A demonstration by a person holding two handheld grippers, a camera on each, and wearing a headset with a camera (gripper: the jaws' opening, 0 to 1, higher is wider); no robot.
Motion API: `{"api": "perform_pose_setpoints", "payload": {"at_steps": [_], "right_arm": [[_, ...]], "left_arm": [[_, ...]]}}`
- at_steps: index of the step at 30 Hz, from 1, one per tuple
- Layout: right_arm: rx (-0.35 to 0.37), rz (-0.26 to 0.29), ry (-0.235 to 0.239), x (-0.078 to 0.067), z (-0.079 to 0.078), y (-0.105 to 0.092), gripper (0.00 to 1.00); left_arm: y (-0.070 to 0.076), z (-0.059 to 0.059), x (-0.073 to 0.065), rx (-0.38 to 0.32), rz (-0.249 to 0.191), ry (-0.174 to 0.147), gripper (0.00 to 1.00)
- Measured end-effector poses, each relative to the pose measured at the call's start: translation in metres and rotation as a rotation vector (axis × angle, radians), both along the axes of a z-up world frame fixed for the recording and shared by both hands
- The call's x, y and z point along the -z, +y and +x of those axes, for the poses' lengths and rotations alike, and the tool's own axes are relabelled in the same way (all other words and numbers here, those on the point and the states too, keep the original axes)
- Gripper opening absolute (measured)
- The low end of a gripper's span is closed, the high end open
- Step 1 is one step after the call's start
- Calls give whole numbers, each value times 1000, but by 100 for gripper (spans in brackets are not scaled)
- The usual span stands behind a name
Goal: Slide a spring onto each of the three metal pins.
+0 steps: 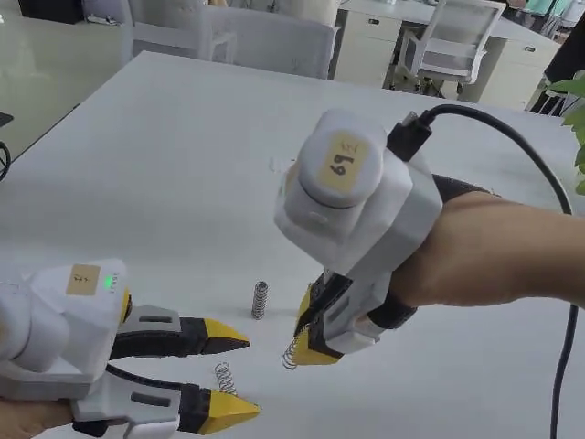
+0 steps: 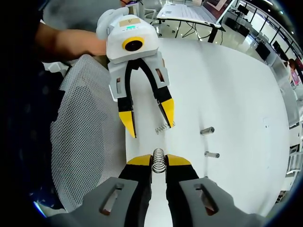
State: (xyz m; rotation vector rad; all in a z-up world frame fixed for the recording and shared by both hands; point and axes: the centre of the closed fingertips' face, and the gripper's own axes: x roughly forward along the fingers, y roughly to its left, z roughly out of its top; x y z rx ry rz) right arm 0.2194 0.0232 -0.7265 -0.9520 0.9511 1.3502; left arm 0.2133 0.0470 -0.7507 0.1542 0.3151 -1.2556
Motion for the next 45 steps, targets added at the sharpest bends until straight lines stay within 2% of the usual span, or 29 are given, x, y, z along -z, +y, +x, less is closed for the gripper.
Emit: {"api": "perform_pose_setpoints", "payload": {"at_steps": [10,22,34,39,45], "right_arm": [[45,-24,-18,-1,15,-22,7],[133,-23,-34,-10,37,-50,7],[216,-38,-75,-22,71,-78,7],[241,-60,-84,-20,83,-89,7],[259,-86,-86,-10,96,-98,8]], "left_arm": [[15,8,6,-64,8,6,38],[26,16,12,-130,12,8,50],[35,21,16,-174,20,19,59],[36,23,15,-184,17,21,60],[37,24,16,-191,18,24,61]]}}
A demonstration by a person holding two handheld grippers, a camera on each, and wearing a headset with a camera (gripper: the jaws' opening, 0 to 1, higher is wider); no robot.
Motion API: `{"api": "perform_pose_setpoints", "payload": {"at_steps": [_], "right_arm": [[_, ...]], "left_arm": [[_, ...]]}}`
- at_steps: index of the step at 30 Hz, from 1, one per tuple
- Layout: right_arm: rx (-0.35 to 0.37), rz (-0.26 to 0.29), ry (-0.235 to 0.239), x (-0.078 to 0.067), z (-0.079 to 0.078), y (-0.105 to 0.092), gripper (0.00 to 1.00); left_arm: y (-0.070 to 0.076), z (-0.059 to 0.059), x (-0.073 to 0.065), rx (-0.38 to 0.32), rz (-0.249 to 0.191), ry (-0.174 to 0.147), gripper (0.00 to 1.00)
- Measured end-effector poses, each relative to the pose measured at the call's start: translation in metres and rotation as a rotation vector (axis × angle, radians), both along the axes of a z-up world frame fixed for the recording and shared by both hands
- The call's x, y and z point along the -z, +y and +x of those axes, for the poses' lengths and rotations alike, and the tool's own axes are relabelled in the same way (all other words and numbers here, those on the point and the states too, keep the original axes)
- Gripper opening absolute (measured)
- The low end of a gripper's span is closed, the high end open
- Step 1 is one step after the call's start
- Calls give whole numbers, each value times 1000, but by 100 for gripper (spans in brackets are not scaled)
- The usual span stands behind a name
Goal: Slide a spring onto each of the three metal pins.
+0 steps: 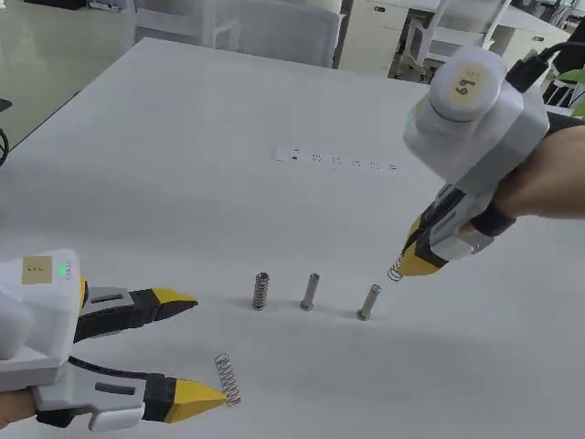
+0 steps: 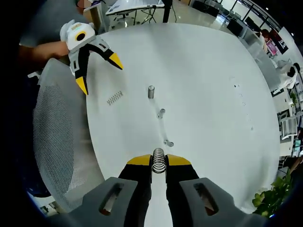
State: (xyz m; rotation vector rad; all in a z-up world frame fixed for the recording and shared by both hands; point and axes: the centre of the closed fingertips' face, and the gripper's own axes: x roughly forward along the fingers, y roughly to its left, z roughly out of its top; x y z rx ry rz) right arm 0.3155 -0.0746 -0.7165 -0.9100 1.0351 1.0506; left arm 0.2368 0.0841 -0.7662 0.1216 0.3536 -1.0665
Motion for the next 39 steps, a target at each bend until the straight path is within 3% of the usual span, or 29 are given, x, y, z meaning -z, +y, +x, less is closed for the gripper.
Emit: {"api": "perform_pose_setpoints", "payload": {"at_steps": [11,19,26,39], "right_arm": [[27,-34,19,20,17,-4,8],[38,-33,46,30,22,4,8],[44,-73,70,46,26,-2,8],[44,-81,90,56,32,-1,8]], "left_arm": [[5,1,-1,-15,2,3,62],[6,2,0,-19,5,5,61],[8,3,-1,-25,4,4,61],[8,3,0,-23,11,9,59]]}}
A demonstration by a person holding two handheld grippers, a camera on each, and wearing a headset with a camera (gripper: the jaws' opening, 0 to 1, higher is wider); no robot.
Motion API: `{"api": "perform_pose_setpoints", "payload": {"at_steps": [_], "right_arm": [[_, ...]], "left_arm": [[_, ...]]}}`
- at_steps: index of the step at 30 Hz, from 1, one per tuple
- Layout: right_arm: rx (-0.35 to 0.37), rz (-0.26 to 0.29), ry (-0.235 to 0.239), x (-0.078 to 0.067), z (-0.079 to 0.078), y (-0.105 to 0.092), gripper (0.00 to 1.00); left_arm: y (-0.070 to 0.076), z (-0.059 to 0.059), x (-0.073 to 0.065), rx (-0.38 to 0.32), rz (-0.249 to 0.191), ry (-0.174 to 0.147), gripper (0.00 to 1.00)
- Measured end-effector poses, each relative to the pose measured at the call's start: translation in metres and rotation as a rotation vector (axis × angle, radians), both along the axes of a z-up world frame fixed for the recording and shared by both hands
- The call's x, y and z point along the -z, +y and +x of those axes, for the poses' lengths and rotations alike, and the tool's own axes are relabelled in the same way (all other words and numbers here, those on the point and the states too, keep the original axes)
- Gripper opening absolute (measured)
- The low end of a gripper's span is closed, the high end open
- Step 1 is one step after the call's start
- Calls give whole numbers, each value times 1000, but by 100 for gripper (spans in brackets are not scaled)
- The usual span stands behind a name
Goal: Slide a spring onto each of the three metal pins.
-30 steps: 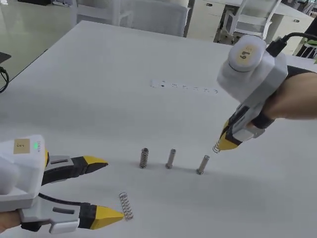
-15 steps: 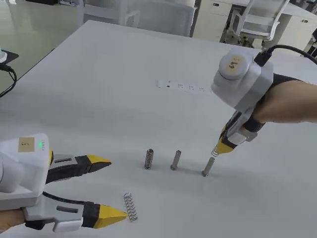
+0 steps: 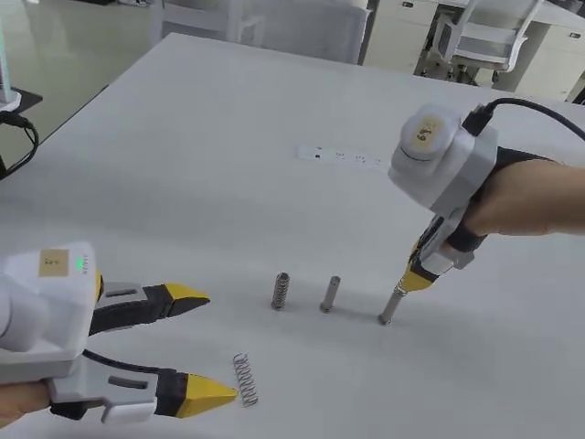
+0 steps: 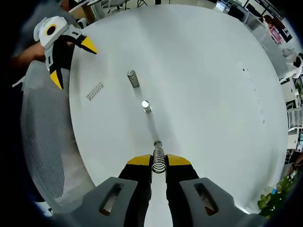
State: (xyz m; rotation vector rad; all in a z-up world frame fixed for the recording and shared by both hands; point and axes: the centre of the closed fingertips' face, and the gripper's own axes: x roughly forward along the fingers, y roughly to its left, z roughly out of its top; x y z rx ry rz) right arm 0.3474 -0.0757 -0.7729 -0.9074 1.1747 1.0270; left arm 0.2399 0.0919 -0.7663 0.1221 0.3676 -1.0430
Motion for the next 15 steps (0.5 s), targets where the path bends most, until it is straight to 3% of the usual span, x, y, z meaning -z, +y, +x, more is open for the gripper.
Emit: {"api": "perform_pose_setpoints", "payload": {"at_steps": [15], "right_arm": [[3,-20,23,19,0,1,8]], "left_arm": [[1,0,1,-2,-1,2,57]]}}
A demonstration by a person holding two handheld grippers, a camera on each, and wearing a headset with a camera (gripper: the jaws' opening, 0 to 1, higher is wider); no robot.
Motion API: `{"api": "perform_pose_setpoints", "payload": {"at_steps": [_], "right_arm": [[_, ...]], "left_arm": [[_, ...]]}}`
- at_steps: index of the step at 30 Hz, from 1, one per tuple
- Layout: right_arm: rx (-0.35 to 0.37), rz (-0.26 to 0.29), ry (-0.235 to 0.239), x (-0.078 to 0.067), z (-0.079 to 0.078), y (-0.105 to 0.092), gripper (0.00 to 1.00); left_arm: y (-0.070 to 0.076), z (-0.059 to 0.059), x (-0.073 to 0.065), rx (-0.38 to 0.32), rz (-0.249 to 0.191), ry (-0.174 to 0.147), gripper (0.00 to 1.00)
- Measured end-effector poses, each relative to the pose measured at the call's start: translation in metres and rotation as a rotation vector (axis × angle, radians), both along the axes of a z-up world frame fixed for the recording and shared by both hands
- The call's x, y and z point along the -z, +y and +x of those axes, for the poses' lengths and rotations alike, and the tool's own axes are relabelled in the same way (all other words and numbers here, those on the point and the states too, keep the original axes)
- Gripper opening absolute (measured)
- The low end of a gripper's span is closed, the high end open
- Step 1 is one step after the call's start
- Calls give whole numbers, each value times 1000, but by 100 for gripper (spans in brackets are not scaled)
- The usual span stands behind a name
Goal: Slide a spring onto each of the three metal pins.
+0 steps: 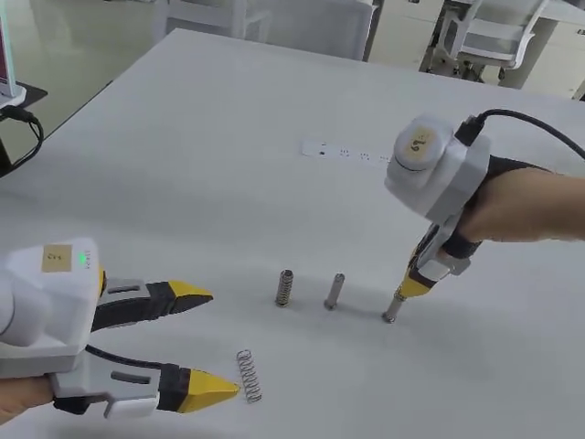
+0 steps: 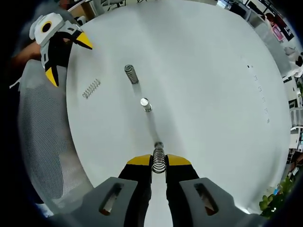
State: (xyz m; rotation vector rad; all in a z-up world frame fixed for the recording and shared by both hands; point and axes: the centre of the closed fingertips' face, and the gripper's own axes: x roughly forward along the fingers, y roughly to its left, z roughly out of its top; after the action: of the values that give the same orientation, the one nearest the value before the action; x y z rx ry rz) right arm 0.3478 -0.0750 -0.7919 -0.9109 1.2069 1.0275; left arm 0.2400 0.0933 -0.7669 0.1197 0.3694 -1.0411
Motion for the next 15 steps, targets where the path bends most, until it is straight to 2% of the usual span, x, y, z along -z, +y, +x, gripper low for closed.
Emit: {"api": "perform_pose_setpoints", "payload": {"at_steps": [15], "right_arm": [[-5,-23,11,27,-1,1,8]], "left_arm": [[-1,0,-1,0,5,-1,57]]}}
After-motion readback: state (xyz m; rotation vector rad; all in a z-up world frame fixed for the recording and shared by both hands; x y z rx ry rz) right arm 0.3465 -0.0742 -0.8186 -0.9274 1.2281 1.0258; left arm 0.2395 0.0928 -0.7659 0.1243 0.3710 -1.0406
